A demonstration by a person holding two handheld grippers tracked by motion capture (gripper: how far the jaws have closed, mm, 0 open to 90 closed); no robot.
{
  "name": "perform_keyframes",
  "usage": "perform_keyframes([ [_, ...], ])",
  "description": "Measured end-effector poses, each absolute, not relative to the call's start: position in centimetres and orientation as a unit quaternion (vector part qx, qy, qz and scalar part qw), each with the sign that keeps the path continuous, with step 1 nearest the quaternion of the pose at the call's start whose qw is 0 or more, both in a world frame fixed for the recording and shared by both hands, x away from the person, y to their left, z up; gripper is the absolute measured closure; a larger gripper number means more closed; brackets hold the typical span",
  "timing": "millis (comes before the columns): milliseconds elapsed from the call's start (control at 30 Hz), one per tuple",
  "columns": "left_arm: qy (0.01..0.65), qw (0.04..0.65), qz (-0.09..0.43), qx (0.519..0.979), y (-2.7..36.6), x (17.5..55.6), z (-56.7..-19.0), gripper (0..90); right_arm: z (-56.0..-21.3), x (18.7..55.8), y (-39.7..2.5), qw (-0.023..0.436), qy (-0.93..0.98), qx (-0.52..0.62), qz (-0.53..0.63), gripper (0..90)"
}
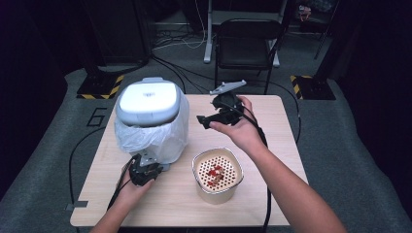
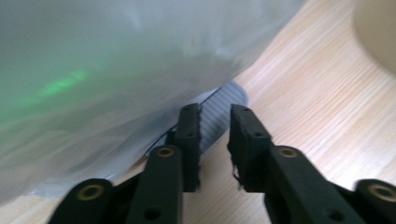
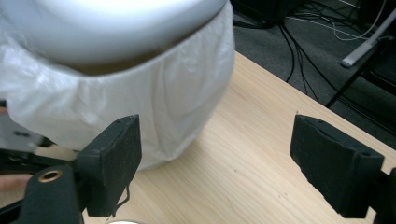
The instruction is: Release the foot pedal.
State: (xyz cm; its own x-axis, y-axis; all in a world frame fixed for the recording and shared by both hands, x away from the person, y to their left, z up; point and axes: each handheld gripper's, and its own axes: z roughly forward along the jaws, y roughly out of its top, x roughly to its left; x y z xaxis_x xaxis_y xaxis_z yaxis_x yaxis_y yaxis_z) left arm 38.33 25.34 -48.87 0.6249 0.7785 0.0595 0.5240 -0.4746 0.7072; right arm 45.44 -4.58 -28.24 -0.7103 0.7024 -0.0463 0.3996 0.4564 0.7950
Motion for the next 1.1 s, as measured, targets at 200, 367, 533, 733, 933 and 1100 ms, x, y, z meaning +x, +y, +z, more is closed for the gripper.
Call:
perform_keyframes([
  [200, 0.410, 0.357, 0.145, 0.827, 25.6, 37.7, -48.3, 55.4, -29.0, 44.4, -7.8, 0.200, 0.825, 0.348, 0.398, 17.2],
  [367, 0.400, 0.359, 0.136, 0.832, 26.2, 37.7, -47.4, 51.2, -29.4, 43.6, -10.1, 0.199, 0.821, 0.362, 0.394, 18.6],
  [533, 0.403, 0.360, 0.131, 0.831, 27.1, 37.1, -47.0, 46.9, -30.2, 42.8, -12.4, 0.200, 0.819, 0.370, 0.390, 20.1],
  [733, 0.450, 0.382, 0.105, 0.801, 29.3, 35.7, -47.1, 44.6, -31.7, 41.8, -14.6, 0.199, 0.815, 0.384, 0.387, 21.2],
  [933, 0.452, 0.365, 0.123, 0.805, 31.3, 35.6, -47.4, 42.8, -32.9, 40.7, -16.1, 0.212, 0.807, 0.396, 0.384, 21.3],
  [1100, 0.468, 0.370, 0.151, 0.788, 32.8, 35.8, -48.1, 39.9, -35.0, 40.0, -17.6, 0.220, 0.799, 0.416, 0.375, 21.6],
])
